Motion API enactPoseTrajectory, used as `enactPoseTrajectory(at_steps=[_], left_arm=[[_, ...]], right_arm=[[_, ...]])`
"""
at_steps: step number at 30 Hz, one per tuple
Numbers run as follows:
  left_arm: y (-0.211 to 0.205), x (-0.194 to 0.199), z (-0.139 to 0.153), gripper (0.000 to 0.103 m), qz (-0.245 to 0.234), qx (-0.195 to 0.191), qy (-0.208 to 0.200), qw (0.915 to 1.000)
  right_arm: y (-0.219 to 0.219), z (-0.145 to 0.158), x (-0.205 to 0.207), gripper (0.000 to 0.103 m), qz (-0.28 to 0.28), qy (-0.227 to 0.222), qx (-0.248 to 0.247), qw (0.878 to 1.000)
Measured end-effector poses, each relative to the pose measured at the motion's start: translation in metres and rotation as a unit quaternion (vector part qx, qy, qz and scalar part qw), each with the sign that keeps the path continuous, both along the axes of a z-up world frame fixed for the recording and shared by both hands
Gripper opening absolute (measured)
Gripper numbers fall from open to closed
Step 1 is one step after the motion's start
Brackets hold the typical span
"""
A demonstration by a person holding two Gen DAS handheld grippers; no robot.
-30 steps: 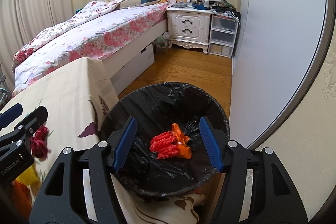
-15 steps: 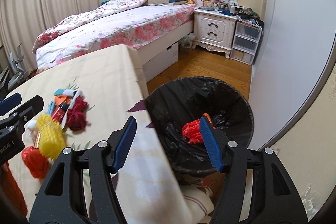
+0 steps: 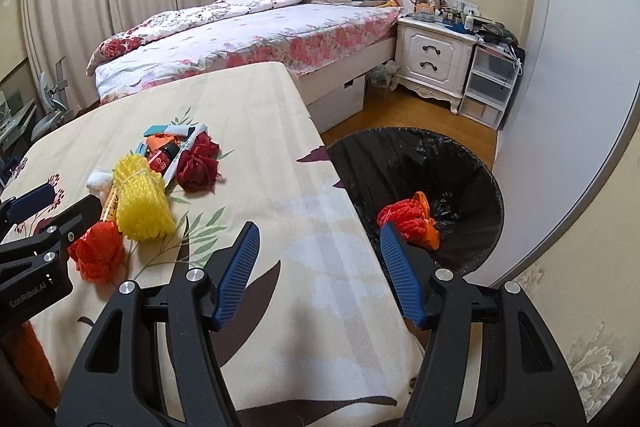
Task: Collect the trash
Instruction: 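Move both tools back to the table and grasp the red plastic bag bundle with the left tool, then grasp the yellow foam net with the right tool while the left tool holds the red bag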
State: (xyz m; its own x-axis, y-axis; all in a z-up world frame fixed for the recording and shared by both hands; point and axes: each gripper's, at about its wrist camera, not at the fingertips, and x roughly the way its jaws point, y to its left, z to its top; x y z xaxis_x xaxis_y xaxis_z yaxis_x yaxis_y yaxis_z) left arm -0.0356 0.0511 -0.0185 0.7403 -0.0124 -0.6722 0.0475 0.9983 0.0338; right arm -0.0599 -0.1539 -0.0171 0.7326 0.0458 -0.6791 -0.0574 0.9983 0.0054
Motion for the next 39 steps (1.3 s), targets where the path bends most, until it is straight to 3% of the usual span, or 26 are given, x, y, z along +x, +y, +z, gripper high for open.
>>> enactPoseTrajectory(at_steps=[17,19,28,39], left_arm=[[0.017,0.001,-0.029,0.078,0.003,-0.028,0.047,0.9985],[0.015,-0.001,-0.029,0.071,-0.003,-0.027,0.047,0.9985],[0.015,-0.017,-0.023,0.068,-0.02,-0.027,0.031,0.9989],[0.053,-0.022,-0.012,0.068,0.023,-0.02,0.012,0.9995]], right_arm=[[0.009,-0.015,-0.004,0.062,0.016,0.013,0.001,1.0],[0.01,-0.015,-0.003,0.062,0.018,0.014,0.0,1.0],[0.023,-0.012,-0.001,0.062,0.032,0.013,-0.006,0.999],[0.05,0.0,0.006,0.061,0.064,0.004,-0.004,0.998]])
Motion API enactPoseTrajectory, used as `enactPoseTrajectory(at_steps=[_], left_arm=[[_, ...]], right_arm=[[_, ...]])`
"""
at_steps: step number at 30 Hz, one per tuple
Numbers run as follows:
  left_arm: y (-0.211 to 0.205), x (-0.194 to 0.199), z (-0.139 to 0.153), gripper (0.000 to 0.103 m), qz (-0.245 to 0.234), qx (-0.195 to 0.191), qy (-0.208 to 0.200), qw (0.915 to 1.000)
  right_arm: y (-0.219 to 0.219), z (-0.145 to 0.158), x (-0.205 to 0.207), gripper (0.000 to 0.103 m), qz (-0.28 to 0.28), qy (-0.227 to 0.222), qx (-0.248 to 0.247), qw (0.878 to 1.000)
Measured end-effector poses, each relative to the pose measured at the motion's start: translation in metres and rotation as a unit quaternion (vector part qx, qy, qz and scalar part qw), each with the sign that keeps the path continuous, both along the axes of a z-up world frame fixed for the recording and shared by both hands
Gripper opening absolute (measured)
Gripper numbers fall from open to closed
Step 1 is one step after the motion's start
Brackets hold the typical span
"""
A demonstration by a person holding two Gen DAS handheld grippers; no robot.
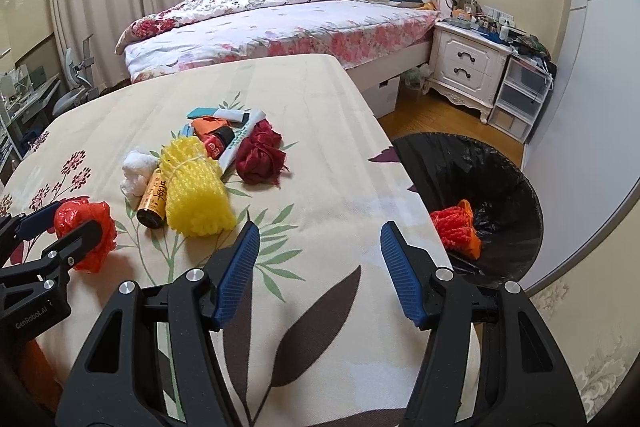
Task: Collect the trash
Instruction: 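Grasp the yellow foam net with the right tool while the left tool holds the red bag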
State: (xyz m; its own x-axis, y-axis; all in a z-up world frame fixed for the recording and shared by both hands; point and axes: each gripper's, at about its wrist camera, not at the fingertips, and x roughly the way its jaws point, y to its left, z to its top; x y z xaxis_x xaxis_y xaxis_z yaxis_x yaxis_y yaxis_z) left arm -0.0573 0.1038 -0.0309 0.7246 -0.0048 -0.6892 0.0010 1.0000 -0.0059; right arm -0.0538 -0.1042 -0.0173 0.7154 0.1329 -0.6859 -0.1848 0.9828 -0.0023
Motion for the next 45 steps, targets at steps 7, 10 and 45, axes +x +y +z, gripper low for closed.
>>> enactPoseTrajectory(at_steps=[7,10,45], left_arm=[[0.018,0.012,-0.001,0.068,0.013,0.003,0.004,0.9999],[0.026,0.018,0.0,0.068,0.017,-0.001,0.005,0.9998],[0.051,0.03,0.009,0.068,0.039,-0.018,-0.006,0.9991]], right_arm=[[0.024,0.007,0.01,0.062,0.024,-0.001,0.001,1.0],[0.035,0.01,0.013,0.062,0.033,-0.003,0.0,0.999],[0.053,-0.003,0.017,0.044,0.072,0.029,0.004,0.997]])
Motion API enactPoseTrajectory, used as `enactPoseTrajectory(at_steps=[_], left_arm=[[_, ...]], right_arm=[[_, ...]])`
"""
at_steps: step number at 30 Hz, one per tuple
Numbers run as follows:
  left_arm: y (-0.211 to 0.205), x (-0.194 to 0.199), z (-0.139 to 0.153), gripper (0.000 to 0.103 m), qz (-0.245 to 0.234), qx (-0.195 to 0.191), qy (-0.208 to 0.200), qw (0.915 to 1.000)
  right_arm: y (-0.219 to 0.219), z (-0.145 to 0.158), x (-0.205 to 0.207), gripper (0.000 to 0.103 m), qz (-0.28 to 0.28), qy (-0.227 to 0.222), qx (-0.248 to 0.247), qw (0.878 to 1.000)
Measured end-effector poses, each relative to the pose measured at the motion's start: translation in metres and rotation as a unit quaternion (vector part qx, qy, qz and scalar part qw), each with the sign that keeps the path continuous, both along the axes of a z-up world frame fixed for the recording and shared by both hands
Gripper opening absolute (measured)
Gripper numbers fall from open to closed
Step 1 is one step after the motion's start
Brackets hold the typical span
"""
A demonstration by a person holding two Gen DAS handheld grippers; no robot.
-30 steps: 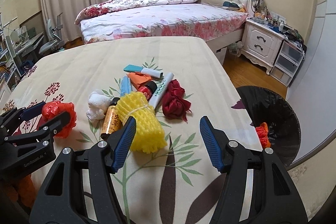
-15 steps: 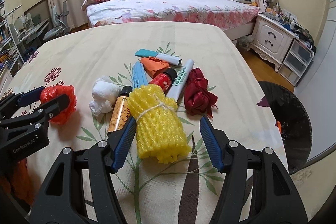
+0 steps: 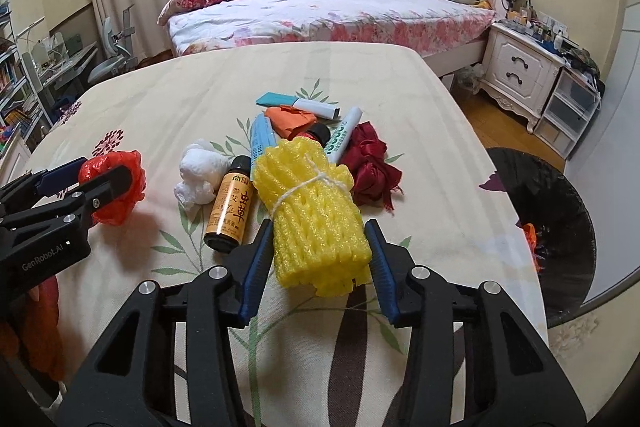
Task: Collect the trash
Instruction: 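Grasp the yellow foam net with the right tool while the left tool holds the red bag, then carry both items over the bin and open both tools to drop them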
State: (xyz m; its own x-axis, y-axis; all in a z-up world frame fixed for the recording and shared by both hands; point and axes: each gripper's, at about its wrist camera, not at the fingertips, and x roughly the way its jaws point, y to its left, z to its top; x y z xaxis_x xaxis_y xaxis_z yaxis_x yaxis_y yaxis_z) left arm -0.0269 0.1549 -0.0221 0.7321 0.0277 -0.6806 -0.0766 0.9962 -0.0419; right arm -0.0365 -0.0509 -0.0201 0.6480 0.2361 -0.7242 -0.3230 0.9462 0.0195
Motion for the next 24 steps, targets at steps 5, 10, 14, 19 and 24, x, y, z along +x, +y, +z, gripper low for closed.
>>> enactPoseTrajectory(at_steps=[5,10,14,19,24], left_arm=[[-0.016,-0.003,0.015,0.068,-0.014,-0.002,-0.025,0.9996],[-0.044,0.003,0.023,0.068,-0.046,-0.007,-0.039,0.9982],[-0.073,0.015,0.027,0.068,-0.075,-0.013,-0.05,0.9959],[-0.112,0.033,0.032,0.068,-0.116,-0.018,-0.064,0.991],[-0.154,0.054,0.028,0.068,-0.146,-0.005,-0.074,0.9864]], right_arm=[[-0.028,0.016,-0.001,0.044,-0.031,-0.022,0.009,0.999],[-0.064,0.028,0.004,0.044,-0.08,-0.045,0.006,0.996],[-0.095,0.029,0.013,0.044,-0.123,-0.053,0.003,0.991],[-0.132,0.024,0.026,0.044,-0.173,-0.062,0.0,0.983],[-0.163,0.019,0.04,0.044,-0.215,-0.064,0.006,0.975]])
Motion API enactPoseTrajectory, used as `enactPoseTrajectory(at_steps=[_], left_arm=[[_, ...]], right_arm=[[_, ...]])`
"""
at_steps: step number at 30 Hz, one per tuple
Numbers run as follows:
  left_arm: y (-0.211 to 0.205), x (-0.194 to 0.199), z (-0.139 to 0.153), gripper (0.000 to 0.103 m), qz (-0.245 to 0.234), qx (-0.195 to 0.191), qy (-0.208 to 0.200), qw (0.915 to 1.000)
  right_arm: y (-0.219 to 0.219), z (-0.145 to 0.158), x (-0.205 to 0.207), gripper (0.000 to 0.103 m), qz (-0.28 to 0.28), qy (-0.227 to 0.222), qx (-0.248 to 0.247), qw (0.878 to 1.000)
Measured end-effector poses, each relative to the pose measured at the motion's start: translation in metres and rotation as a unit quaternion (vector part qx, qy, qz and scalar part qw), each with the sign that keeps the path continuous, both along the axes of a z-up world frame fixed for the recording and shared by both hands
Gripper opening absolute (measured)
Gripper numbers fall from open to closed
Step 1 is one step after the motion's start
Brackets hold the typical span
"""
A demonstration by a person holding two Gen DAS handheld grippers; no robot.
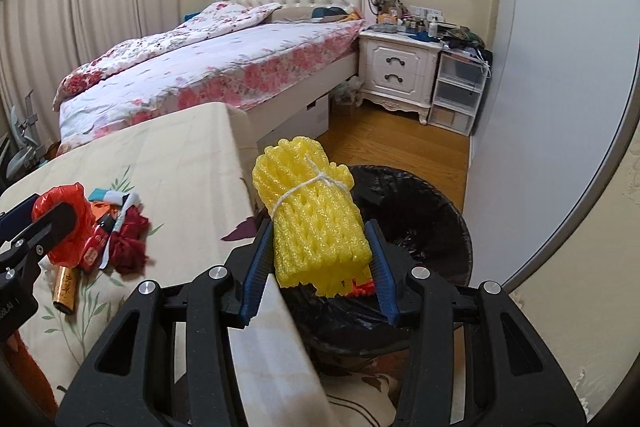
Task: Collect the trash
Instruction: 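Carry both items over the bin and open both tools to drop them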
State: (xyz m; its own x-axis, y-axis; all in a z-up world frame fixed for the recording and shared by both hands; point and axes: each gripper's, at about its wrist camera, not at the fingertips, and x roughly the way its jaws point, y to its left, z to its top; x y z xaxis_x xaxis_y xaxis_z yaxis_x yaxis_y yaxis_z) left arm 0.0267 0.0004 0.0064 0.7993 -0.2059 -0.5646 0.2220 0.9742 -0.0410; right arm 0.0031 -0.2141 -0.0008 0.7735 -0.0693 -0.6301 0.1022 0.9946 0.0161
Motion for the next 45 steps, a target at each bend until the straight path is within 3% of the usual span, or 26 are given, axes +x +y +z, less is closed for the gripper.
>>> enactPoseTrajectory(at_steps=[23,32,34,40,45], left_arm=[[-0.116,0.082,-0.038,0.068,-0.071,0.038,0.027,0.9964],[-0.131,0.099,-0.04,0.07,-0.083,0.05,0.036,0.9946],[-0.134,0.1,-0.042,0.073,-0.084,0.058,0.038,0.994],[-0.134,0.104,-0.044,0.08,-0.073,0.06,0.045,0.9945],[-0.135,0.105,-0.044,0.082,-0.072,0.061,0.046,0.9945]], right_arm=[[-0.081,-0.032,0.051,0.045,-0.098,0.015,0.017,0.995],[-0.093,-0.04,0.056,0.045,-0.107,0.022,0.027,0.994],[-0.094,-0.04,0.057,0.052,-0.111,0.019,0.026,0.993],[-0.097,-0.038,0.056,0.061,-0.121,0.017,0.023,0.992],[-0.096,-0.036,0.055,0.061,-0.126,0.013,0.016,0.992]])
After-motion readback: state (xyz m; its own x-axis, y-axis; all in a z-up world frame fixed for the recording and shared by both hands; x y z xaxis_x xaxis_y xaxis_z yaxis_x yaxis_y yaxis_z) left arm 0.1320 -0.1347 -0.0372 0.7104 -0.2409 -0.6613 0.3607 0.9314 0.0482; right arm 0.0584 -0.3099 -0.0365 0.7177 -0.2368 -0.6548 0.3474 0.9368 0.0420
